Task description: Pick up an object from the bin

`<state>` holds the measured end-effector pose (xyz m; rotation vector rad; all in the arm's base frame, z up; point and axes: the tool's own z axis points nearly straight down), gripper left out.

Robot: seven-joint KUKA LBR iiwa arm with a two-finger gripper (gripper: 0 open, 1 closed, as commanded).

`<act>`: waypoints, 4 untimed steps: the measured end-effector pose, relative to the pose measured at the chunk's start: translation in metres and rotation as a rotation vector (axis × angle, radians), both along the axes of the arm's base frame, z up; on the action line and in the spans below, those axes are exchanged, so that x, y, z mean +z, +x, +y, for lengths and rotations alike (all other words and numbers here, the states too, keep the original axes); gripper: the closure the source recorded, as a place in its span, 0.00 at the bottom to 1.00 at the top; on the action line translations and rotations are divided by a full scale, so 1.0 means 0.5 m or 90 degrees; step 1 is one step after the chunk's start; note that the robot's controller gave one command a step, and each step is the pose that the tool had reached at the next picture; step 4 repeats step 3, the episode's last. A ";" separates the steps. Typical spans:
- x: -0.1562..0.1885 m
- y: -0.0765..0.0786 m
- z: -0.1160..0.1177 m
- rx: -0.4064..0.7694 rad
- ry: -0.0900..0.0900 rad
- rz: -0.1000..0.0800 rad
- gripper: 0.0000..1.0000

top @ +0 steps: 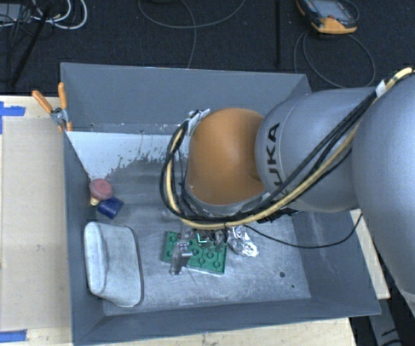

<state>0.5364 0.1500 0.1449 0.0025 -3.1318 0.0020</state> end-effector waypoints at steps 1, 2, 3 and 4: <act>-0.136 -0.030 -0.099 -0.011 0.004 -0.016 0.00; -0.128 -0.024 -0.096 -0.012 0.005 -0.022 1.00; 0.117 0.004 -0.046 0.024 0.002 -0.012 1.00; 0.117 0.004 -0.046 0.024 0.002 -0.012 1.00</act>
Offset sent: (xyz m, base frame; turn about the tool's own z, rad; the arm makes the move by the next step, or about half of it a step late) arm -0.0189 -0.0493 -0.0700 0.0152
